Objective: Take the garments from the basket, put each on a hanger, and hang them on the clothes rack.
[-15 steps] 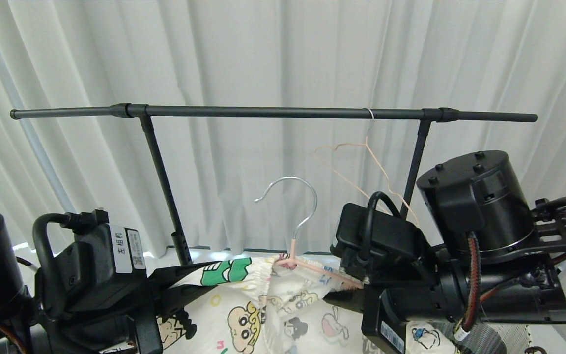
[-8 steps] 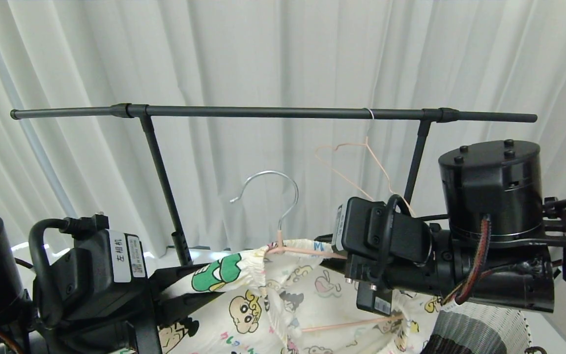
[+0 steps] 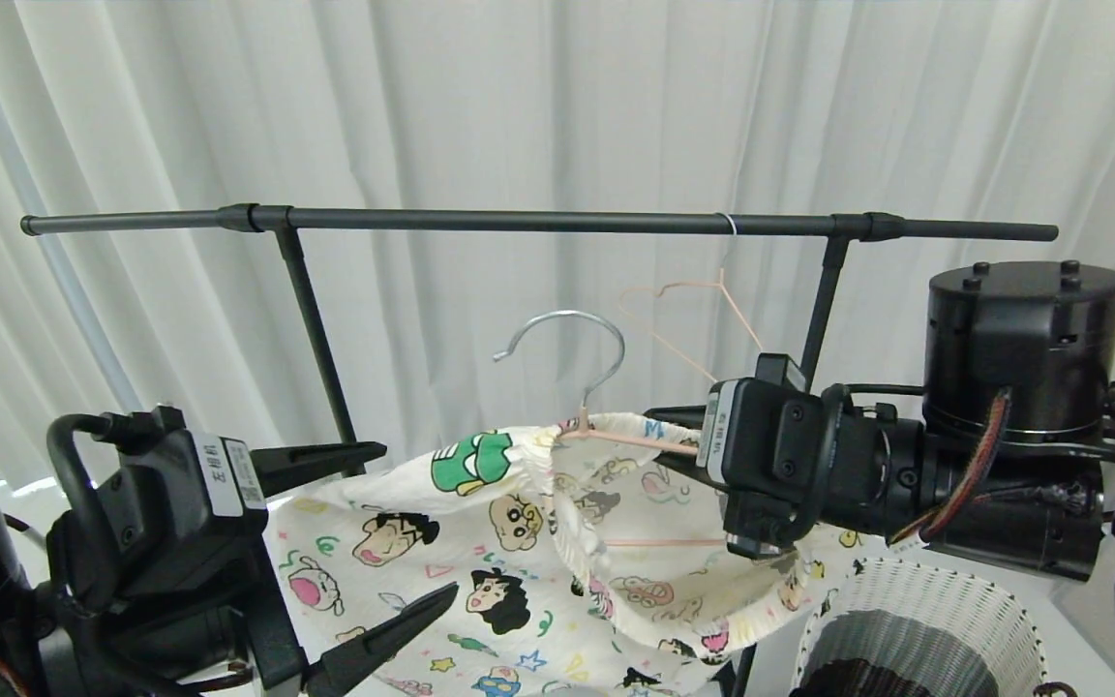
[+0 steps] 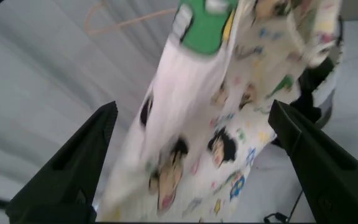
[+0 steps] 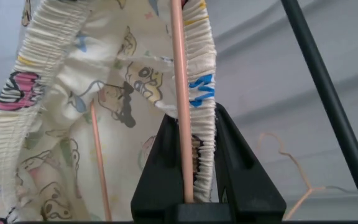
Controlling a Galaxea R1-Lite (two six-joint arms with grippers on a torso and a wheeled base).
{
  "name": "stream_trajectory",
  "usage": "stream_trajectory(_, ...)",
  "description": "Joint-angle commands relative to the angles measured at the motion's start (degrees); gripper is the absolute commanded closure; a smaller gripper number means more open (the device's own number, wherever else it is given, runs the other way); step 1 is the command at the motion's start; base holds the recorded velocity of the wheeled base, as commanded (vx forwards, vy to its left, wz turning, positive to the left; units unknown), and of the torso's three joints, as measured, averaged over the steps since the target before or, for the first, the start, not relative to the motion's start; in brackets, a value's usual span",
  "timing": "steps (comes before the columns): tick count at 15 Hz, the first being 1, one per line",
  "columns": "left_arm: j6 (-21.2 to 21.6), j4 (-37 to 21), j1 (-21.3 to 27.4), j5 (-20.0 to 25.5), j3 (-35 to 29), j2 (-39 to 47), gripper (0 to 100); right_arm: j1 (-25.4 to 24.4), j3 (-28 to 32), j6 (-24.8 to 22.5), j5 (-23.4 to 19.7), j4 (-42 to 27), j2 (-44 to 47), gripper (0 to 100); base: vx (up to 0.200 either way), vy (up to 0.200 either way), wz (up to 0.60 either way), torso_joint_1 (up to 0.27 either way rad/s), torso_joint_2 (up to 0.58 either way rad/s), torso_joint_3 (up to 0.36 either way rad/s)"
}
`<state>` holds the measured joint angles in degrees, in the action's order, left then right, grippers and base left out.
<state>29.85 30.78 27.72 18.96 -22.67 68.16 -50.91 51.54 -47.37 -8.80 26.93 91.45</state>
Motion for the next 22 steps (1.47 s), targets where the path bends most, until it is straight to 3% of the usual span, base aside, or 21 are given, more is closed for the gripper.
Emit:
stream_trajectory(1,-0.24,0.07,-7.07,0.03,2.20,-2.68,0,2.74,-0.13,-0.09,-0.08,-0.03,-1.10,100,0.000,0.000,0.00,0.000,0.00,0.000)
stream_trajectory(4,-3.84,0.07,-12.78,0.03,4.13,-4.35,0,4.06,-0.21,1.41,0.89,-0.12,-2.07,100,0.000,0.000,0.00,0.000,0.00,0.000)
stream_trajectory(7,-14.39,0.07,-12.69,-0.06,4.04,-4.96,0,3.27,0.75,9.05,7.04,-0.03,0.30,100,0.000,0.000,0.00,0.000,0.00,0.000)
stream_trajectory(10,-23.53,0.07,-6.54,-0.24,0.53,-5.40,0,1.60,4.27,16.08,13.72,-0.03,5.05,100,0.000,0.000,0.00,0.000,0.00,0.000)
stream_trajectory(11,-24.14,0.07,-3.64,-0.85,0.35,-5.14,0,1.16,6.29,18.37,15.22,-0.03,6.81,100,0.000,0.000,0.00,0.000,0.00,0.000)
stream_trajectory(13,-24.41,0.07,3.22,-5.42,-0.97,-2.42,0,0.11,10.42,19.25,17.68,-0.03,9.88,100,0.000,0.000,0.00,0.000,0.00,0.000)
stream_trajectory(15,-25.11,0.07,8.40,-13.24,-4.57,2.95,0,-0.68,13.06,19.25,17.94,-0.12,11.99,100,0.000,0.000,0.00,0.000,0.00,0.000)
stream_trajectory(16,-27.83,0.07,10.69,-17.46,-8.18,6.81,0,-0.95,13.94,19.25,18.12,-0.12,12.96,100,0.000,0.000,0.00,0.000,0.00,0.000)
stream_trajectory(19,-32.05,0.07,11.57,-27.57,-15.03,15.87,0,-1.47,14.46,19.25,19.35,-0.12,13.58,100,0.000,0.000,0.00,0.000,0.00,0.000)
stream_trajectory(22,-32.23,0.07,11.48,-31.52,-15.21,19.91,0,-1.74,14.46,19.25,19.35,-0.12,13.40,100,0.000,0.000,0.00,0.000,0.00,0.000)
